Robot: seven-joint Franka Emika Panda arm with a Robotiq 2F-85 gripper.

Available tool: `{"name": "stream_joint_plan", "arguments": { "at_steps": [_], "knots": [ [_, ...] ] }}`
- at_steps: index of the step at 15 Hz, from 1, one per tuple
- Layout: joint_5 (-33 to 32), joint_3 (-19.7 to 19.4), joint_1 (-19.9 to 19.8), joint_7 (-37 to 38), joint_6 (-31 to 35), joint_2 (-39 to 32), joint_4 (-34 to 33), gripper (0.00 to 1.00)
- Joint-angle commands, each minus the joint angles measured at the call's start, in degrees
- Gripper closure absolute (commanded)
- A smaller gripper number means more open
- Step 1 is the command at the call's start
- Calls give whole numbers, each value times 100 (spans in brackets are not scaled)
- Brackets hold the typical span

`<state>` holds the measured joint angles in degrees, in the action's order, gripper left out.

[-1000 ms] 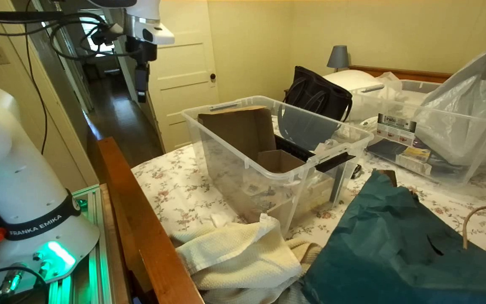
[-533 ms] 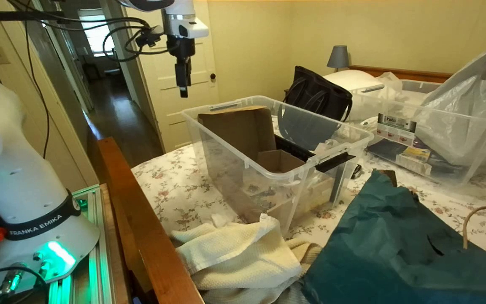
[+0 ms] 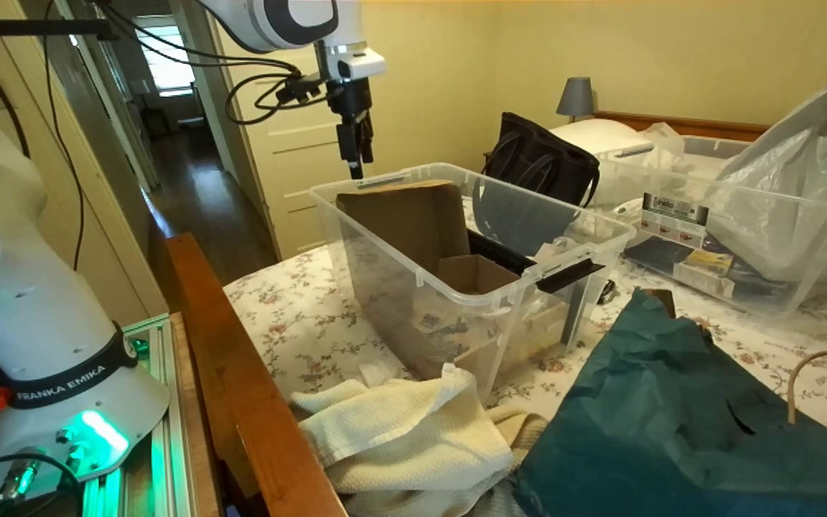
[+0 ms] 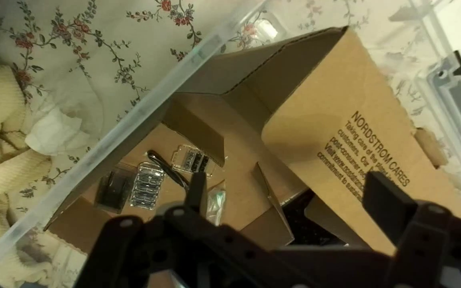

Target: Remove the packet from the basket

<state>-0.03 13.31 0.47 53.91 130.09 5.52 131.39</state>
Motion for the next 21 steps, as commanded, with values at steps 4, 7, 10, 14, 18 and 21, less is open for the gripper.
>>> {"name": "stream_joint_plan", "arguments": {
  "at_steps": [4, 7, 10, 14, 18, 21],
  "knots": [
    [-401, -168, 190, -28, 154, 50, 56, 0],
    [-1649, -323, 74, -255, 479, -284, -33, 0],
    [-2452, -599, -7, -287, 1177, -616, -127, 0],
    [-2194, -992, 40, -772, 1647, -1340, -490, 0],
    [-1889, -1248, 151, -1171, 1497, -2195, -1037, 0],
    [-2050, -1446, 304, -1000, 1616, -1867, -663, 0]
  ]
}}
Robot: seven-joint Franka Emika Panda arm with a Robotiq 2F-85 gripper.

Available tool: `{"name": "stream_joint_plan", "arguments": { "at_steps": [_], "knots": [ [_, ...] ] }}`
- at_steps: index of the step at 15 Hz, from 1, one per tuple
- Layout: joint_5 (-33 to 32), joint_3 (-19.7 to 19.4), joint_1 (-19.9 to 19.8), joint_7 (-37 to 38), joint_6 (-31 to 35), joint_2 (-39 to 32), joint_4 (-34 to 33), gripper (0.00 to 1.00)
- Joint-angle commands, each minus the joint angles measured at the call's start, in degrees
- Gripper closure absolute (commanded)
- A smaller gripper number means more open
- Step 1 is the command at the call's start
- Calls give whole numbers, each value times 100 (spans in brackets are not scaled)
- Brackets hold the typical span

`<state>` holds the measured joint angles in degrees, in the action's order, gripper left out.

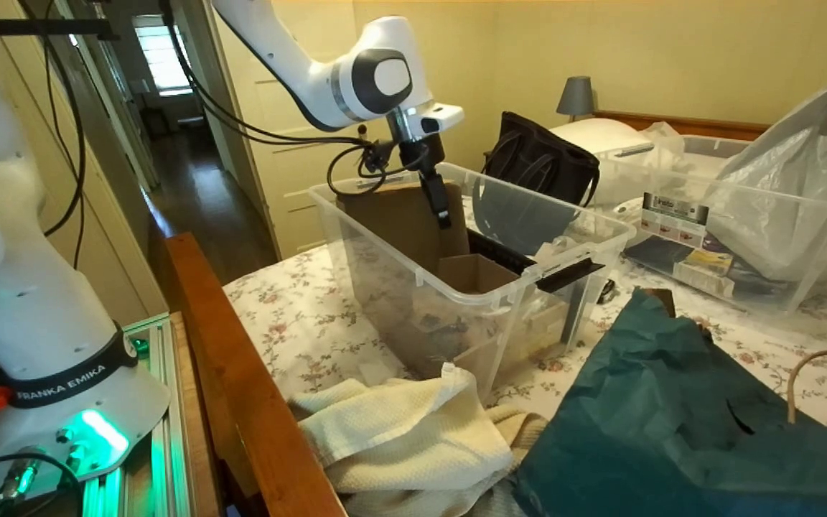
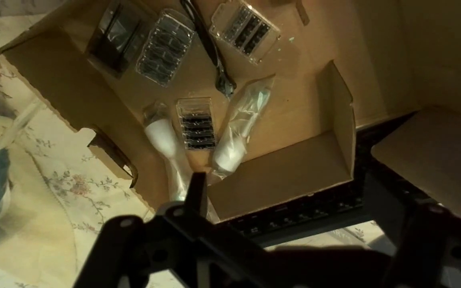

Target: Remove the packet from the basket

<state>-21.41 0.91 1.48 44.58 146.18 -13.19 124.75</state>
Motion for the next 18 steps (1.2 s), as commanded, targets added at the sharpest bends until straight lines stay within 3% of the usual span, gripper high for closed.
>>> {"name": "stream_joint_plan", "arguments": {
  "at_steps": [1, 4, 8, 18],
  "knots": [
    [83, -222, 218, -63, 6, 17, 0, 0],
    [74, -213, 230, -57, 3, 92, 0, 0],
    [-17, -470, 355, 290, -612, -646, -684, 0],
    [692, -731, 429, 119, -449, -2615, -2273, 0]
  ]
}}
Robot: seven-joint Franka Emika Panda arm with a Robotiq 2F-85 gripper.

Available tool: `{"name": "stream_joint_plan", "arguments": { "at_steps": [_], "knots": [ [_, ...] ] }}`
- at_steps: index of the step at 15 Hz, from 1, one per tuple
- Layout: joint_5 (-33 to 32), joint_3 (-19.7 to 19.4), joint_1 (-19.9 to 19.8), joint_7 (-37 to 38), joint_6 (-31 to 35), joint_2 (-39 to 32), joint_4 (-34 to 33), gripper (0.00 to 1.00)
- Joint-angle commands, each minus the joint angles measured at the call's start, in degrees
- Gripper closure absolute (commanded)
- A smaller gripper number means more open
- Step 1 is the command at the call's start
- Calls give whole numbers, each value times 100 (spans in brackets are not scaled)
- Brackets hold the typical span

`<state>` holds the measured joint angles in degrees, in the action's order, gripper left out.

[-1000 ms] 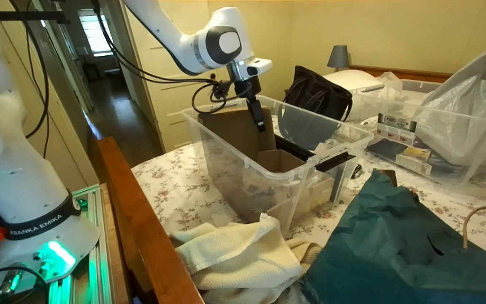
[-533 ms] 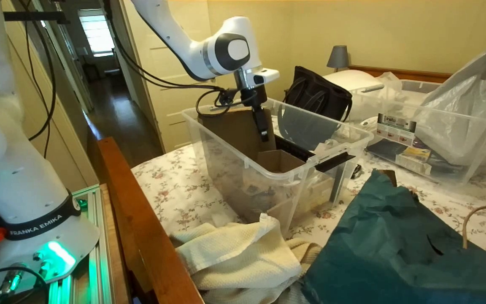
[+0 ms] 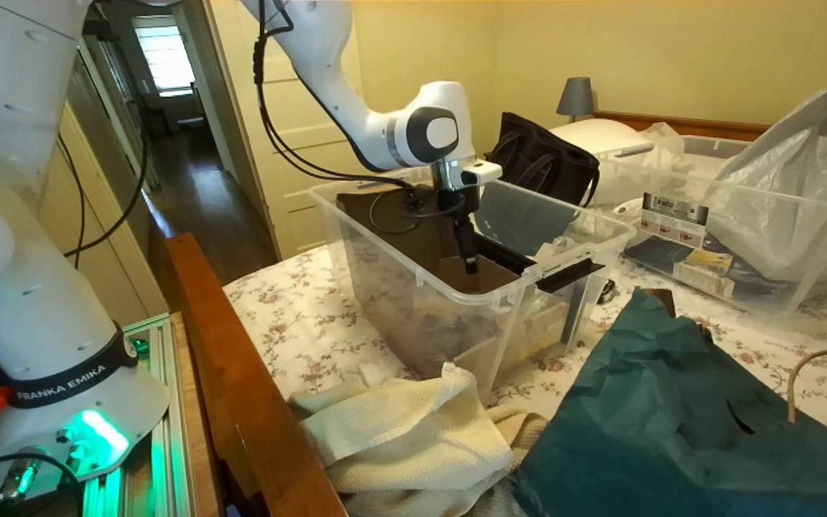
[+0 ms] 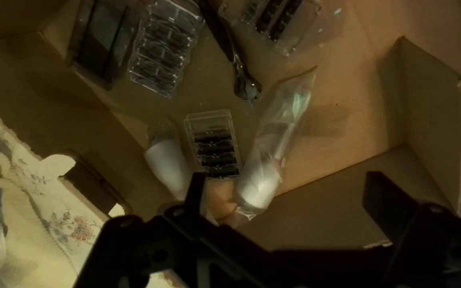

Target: Remove the packet from the basket

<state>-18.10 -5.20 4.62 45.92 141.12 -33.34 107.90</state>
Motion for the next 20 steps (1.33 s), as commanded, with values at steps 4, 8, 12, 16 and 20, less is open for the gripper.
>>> {"name": "stream_joint_plan", "arguments": {
  "at_steps": [4, 8, 12, 16, 20],
  "knots": [
    [834, -181, 99, -42, 280, -1158, -1034, 0],
    [1067, -319, 138, 15, 435, -1595, -1428, 0],
    [1031, -579, 329, 144, 389, -1929, -1737, 0],
    [955, -762, 479, 143, 365, -2186, -1902, 10],
    [1003, -780, 467, 42, 371, -2302, -1956, 48]
  ]
}}
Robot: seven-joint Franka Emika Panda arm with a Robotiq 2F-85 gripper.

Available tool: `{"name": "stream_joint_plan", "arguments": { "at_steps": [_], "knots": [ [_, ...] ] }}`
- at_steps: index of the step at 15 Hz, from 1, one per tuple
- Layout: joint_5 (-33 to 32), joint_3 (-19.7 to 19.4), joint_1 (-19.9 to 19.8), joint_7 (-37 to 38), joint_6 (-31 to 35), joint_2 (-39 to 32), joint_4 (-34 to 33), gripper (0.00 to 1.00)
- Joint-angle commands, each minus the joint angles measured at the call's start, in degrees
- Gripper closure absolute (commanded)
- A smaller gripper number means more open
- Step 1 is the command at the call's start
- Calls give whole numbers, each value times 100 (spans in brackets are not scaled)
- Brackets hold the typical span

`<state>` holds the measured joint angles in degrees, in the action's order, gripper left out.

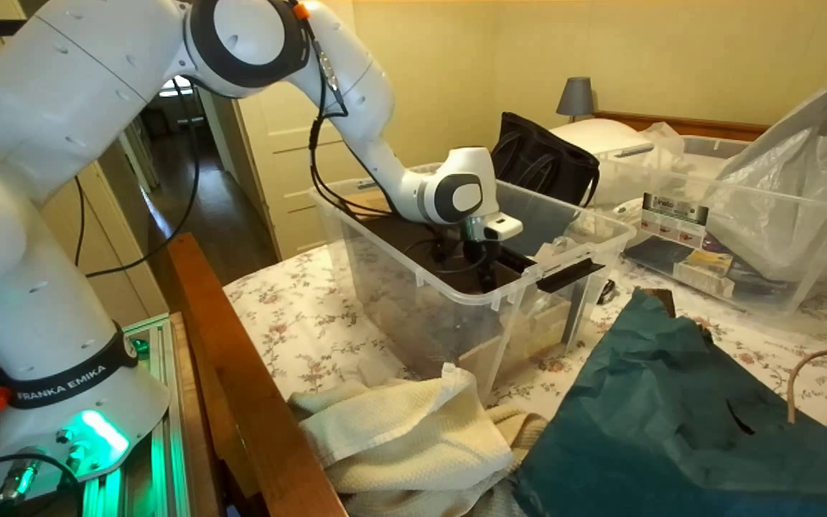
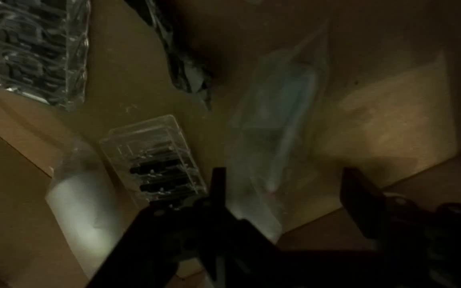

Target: Remove the packet from the basket

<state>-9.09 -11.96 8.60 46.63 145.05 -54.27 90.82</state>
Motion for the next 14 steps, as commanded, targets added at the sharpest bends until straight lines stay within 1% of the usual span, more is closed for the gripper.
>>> {"name": "stream_joint_plan", "arguments": {
  "at_steps": [1, 7, 8, 9, 10, 11, 14],
  "knots": [
    [104, -115, 68, -26, -25, -227, -263, 56],
    [62, -118, 75, -246, -178, 185, 59, 96],
    [50, -147, 100, -246, -221, 253, 103, 99],
    [96, -60, 30, -377, -283, 340, 146, 100],
    [97, -33, 18, -435, -319, 433, 214, 100],
    [69, -53, 53, -463, -349, 543, 301, 98],
    [-5, -120, 149, -493, -372, 931, 611, 98]
  ]
}}
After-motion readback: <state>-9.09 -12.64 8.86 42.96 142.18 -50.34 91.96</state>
